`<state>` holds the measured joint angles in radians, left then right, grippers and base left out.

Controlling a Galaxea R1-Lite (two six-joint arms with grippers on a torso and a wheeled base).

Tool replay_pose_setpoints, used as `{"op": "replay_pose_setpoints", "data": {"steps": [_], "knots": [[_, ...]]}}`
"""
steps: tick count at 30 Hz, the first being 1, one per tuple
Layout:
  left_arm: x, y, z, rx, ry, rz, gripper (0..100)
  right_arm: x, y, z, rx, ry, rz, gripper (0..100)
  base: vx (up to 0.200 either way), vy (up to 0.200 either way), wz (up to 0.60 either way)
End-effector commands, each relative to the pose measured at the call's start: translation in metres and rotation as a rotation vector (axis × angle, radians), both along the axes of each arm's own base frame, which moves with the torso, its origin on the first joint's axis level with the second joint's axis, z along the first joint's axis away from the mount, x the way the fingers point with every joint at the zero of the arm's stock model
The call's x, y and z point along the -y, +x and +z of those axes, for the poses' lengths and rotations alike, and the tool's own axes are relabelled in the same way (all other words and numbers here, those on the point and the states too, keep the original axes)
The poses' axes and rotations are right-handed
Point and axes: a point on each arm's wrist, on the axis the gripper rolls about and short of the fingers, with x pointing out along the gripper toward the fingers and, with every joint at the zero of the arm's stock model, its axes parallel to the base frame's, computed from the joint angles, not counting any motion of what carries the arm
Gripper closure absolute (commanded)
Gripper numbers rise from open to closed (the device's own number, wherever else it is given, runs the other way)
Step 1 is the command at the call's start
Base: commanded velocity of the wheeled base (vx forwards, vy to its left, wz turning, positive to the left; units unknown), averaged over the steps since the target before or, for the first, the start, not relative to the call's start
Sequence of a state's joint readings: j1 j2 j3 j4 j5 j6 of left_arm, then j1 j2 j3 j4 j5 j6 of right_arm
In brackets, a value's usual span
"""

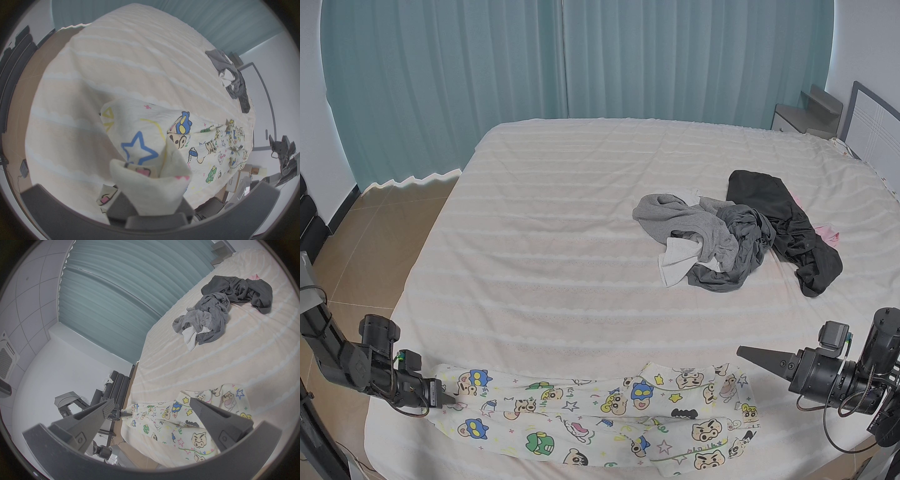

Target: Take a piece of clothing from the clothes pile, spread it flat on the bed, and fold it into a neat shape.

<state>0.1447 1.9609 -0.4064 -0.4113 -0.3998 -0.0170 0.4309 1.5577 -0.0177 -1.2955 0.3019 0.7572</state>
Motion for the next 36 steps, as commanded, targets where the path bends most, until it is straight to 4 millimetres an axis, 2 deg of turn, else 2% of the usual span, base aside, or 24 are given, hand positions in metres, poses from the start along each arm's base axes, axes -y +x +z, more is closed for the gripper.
{"op": "replay_pose_setpoints", "data": {"steps": [1,6,10,11,12,20,28,32,34,36], "knots": [[-0.017,-0.003,0.026,0.101,0.016,0.067,100,0.001,-0.003,-0.003,-0.018,-0.008,0.0,0,0.0,0.0,0.0],[-0.034,-0.005,0.031,0.112,0.012,0.13,100,0.001,-0.003,-0.003,-0.018,-0.007,0.002,0,0.0,0.0,0.0],[-0.058,-0.011,0.038,0.158,-0.025,0.205,100,0.001,-0.003,-0.004,-0.02,-0.008,0.002,0,0.0,0.0,0.0],[-0.058,-0.011,0.038,0.158,-0.025,0.205,100,0.001,-0.003,-0.004,-0.02,-0.008,0.002,0,0.0,0.0,0.0],[-0.071,-0.014,0.043,0.186,-0.034,0.25,100,0.001,-0.003,-0.004,-0.02,-0.008,0.002,0,0.0,0.0,0.0],[-0.13,-0.025,0.061,0.257,-0.036,0.379,100,0.001,-0.002,-0.005,-0.026,-0.009,0.001,0,0.0,0.0,0.0],[-0.171,-0.029,0.086,0.289,-0.055,0.458,100,0.001,-0.002,-0.005,-0.028,-0.01,0.0,0,0.0,0.0,0.0],[-0.166,-0.033,0.098,0.293,-0.065,0.45,100,0.001,-0.002,-0.005,-0.029,-0.011,0.0,0,0.0,0.0,0.0],[-0.156,-0.034,0.105,0.296,-0.065,0.428,100,0.001,-0.002,-0.006,-0.03,-0.011,0.0,0,0.0,0.0,0.0],[-0.132,-0.033,0.113,0.291,-0.076,0.361,100,0.001,-0.002,-0.006,-0.03,-0.011,0.001,0,0.0,0.0,0.0]]}}
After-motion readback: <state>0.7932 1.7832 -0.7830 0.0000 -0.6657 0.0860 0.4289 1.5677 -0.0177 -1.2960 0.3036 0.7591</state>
